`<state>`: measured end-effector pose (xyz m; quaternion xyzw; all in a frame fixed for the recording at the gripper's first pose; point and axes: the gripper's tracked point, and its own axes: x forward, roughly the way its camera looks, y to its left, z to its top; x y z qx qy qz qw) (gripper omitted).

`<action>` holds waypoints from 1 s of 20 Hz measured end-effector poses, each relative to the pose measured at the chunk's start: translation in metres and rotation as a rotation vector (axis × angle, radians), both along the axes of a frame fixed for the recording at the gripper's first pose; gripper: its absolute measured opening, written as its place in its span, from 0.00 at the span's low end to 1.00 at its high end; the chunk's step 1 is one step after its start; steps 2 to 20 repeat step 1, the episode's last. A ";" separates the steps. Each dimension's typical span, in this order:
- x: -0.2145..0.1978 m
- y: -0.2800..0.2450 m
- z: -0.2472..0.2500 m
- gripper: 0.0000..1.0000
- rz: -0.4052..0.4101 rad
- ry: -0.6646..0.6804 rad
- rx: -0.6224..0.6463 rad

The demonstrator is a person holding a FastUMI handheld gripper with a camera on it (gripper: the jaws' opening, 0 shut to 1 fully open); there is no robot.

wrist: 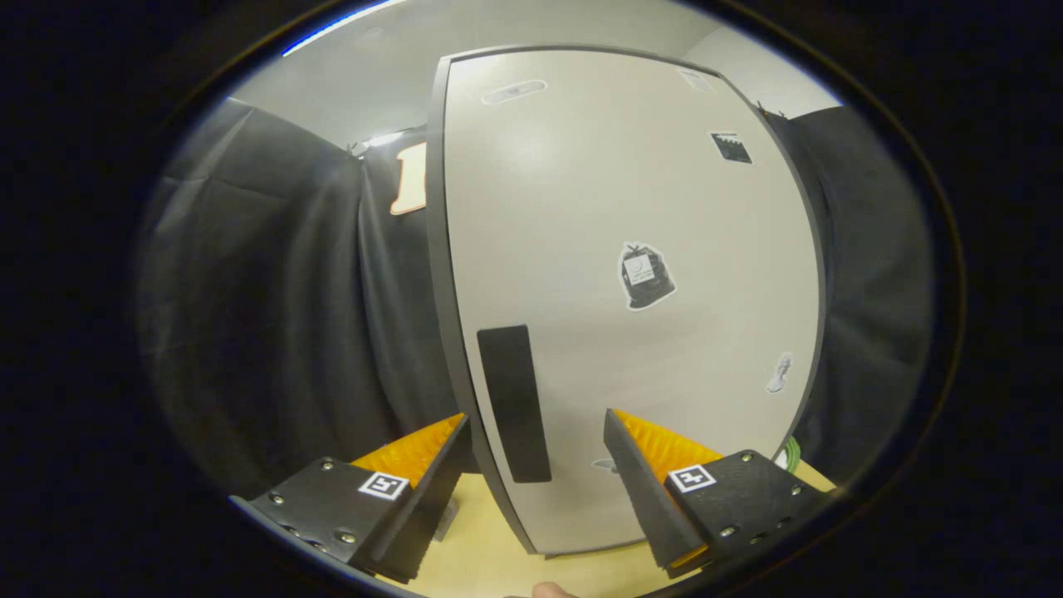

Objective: Open the shoe cabinet door, grab the shoes and put them into the shoe cabinet, then close the shoe cabinet door.

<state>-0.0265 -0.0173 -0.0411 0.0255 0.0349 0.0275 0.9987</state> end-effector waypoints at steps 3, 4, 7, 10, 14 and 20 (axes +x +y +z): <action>-0.003 -0.003 0.005 0.98 -0.003 -0.011 0.002; -0.003 -0.003 0.005 0.98 -0.003 -0.011 0.002; -0.003 -0.003 0.005 0.98 -0.003 -0.011 0.002; -0.003 -0.003 0.005 0.98 -0.003 -0.011 0.002; -0.003 -0.003 0.005 0.98 -0.003 -0.011 0.002; -0.003 -0.003 0.005 0.98 -0.003 -0.011 0.002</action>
